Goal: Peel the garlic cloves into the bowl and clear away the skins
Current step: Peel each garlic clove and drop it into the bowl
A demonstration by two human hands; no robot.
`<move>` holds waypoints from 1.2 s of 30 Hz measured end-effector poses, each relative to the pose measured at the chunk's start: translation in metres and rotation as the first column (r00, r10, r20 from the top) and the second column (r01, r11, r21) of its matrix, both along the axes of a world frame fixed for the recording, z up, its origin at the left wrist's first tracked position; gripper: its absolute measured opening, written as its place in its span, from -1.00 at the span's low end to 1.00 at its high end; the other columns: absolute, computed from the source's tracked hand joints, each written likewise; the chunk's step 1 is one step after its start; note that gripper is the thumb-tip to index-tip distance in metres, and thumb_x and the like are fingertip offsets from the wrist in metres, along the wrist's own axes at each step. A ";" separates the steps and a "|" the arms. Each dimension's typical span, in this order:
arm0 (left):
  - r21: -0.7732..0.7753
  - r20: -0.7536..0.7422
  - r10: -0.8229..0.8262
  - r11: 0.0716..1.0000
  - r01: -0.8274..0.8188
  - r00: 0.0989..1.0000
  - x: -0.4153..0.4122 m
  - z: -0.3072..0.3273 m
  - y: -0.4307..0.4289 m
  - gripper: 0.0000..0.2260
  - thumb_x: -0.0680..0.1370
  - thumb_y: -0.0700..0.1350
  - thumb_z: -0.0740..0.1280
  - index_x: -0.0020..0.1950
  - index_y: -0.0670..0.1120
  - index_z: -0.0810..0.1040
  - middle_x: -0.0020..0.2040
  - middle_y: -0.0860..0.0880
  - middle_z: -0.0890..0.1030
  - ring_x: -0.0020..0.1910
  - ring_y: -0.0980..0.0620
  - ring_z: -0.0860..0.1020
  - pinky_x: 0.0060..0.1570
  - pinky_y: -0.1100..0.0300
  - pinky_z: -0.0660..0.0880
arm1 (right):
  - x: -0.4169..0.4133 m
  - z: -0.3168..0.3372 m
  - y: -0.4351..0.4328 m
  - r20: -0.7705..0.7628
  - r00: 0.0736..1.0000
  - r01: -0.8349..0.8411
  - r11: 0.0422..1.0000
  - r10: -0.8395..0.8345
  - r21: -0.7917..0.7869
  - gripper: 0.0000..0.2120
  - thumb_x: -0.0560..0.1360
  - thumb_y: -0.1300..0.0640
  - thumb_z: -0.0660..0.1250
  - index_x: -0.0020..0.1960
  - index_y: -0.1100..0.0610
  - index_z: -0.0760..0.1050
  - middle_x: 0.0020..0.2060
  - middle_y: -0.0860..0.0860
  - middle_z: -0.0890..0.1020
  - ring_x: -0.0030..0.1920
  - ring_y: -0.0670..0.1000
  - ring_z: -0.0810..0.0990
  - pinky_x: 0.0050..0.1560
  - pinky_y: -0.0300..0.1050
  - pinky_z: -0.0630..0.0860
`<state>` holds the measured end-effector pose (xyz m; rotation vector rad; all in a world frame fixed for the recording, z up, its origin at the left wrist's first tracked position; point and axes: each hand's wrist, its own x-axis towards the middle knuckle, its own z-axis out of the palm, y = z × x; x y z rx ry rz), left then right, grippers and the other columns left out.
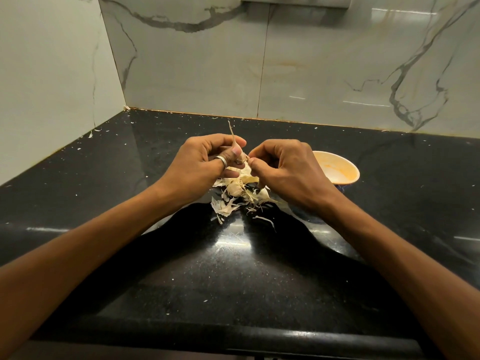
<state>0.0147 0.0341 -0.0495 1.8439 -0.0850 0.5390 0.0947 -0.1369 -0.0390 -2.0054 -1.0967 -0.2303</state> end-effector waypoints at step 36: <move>0.131 0.021 0.287 0.949 -0.288 0.958 0.000 -0.014 -0.011 -0.77 0.48 -0.22 0.52 0.13 -0.15 0.71 0.00 -0.07 0.73 -0.08 0.09 0.72 0.03 0.06 0.66 | -0.004 -0.015 0.014 0.059 0.994 0.087 0.991 -0.093 0.098 -0.71 0.50 0.00 0.25 -0.13 0.13 0.69 -0.38 -0.01 0.68 -0.37 -0.04 0.67 -0.29 0.04 0.62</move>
